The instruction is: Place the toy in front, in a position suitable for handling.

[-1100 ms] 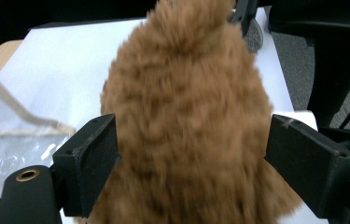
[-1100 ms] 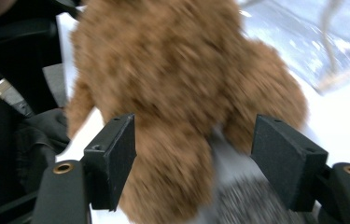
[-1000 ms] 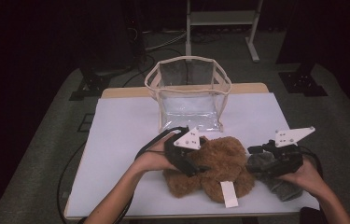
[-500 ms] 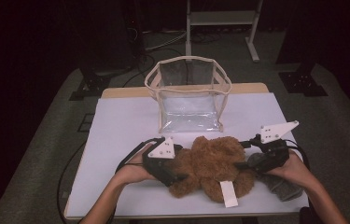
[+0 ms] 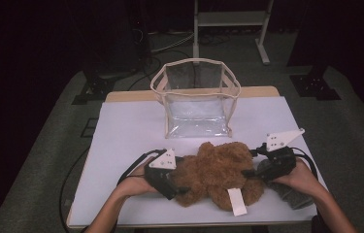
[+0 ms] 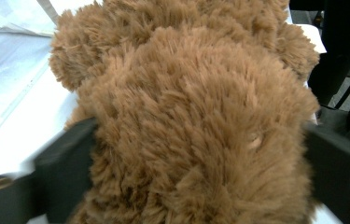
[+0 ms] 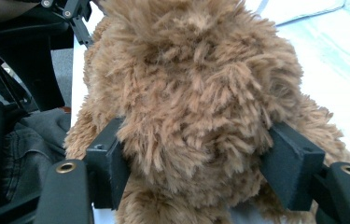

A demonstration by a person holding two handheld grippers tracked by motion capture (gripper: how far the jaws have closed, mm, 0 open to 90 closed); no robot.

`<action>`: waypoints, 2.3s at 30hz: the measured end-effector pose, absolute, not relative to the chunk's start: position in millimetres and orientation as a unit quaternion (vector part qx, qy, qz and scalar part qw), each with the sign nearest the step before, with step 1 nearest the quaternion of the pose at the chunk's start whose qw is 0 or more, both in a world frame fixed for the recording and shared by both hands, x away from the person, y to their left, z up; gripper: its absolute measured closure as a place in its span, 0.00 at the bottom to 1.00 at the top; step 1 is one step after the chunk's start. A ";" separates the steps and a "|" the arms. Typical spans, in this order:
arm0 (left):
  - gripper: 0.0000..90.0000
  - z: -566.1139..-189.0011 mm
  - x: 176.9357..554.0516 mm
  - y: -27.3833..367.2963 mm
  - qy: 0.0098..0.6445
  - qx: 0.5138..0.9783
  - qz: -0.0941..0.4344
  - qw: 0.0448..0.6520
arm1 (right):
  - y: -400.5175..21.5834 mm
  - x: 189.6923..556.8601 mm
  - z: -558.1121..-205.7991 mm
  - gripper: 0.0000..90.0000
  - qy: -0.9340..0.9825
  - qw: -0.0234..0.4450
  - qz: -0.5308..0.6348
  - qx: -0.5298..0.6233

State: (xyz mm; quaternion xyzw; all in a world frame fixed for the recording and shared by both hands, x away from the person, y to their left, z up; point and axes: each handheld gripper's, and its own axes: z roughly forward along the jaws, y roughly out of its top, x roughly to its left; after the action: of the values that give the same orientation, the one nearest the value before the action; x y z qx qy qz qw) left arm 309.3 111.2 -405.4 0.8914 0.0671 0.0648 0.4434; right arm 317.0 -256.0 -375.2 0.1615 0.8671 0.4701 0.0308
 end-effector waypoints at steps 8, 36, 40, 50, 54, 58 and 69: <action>0.49 -384.9 309.6 114.5 0.062 0.891 0.084 0.442 | -258.0 317.3 -374.7 0.47 0.860 0.021 0.480 0.173; 0.20 -376.2 313.3 146.1 0.082 0.881 0.075 0.460 | -243.9 321.3 -378.9 0.37 0.860 -0.008 0.477 0.180; 0.18 -373.1 312.2 145.9 0.077 0.878 0.079 0.467 | -249.1 322.9 -371.1 0.36 0.860 -0.005 0.479 0.178; 0.13 -368.4 309.0 145.4 0.076 0.874 0.084 0.473 | -258.5 331.3 -354.5 0.36 0.860 -0.003 0.476 0.184; 0.11 -366.5 307.6 147.4 0.077 0.873 0.088 0.473 | -258.8 337.5 -348.7 0.35 0.864 0.000 0.469 0.184; 0.10 -365.9 307.5 149.2 0.084 0.871 0.092 0.475 | -258.1 345.1 -342.9 0.35 0.866 0.000 0.465 0.183; 0.08 -363.1 305.5 157.7 0.097 0.869 0.101 0.474 | -247.6 370.8 -328.5 0.28 0.874 0.001 0.452 0.180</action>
State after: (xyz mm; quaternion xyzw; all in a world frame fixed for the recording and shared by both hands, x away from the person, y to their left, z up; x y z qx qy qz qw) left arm 305.5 157.7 -363.1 0.8693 0.0966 0.1010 0.4742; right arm 370.8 -247.6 -328.5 0.1805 0.8736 0.4519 0.0014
